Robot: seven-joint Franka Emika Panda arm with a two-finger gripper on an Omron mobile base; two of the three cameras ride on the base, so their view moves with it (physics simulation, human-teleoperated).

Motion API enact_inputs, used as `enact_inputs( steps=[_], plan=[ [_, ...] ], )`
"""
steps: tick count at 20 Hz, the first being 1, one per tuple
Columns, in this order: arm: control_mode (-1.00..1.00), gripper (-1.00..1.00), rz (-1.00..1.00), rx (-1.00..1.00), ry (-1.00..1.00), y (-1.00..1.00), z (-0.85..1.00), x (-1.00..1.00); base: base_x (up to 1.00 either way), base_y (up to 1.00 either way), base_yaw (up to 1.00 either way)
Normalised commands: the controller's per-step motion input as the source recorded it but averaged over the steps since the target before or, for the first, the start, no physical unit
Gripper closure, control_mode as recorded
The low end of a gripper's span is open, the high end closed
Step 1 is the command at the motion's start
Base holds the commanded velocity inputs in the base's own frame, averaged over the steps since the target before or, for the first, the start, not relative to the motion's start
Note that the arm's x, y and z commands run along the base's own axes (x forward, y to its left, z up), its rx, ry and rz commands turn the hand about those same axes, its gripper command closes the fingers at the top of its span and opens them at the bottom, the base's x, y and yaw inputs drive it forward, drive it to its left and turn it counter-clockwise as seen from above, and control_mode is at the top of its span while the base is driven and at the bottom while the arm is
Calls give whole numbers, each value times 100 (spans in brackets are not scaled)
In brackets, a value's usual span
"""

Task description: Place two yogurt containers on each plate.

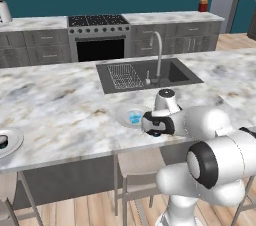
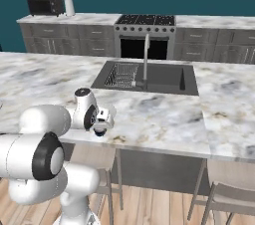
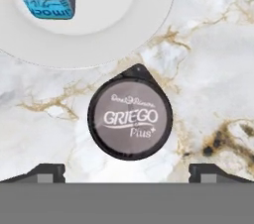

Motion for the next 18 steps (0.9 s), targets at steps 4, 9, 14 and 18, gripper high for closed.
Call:
enact_inputs(
  steps=[4,9,14,18],
  plan=[
    [-100,-100,0,-2,0,-5,-10,16,0,0,0],
    [-100,-100,0,0,0,-13,-3,15,0,0,0],
    [-100,-100,0,3,0,-3,-6,8,0,0,0],
    [-100,-100,0,3,0,0,-18,2,0,0,0]
  ],
)
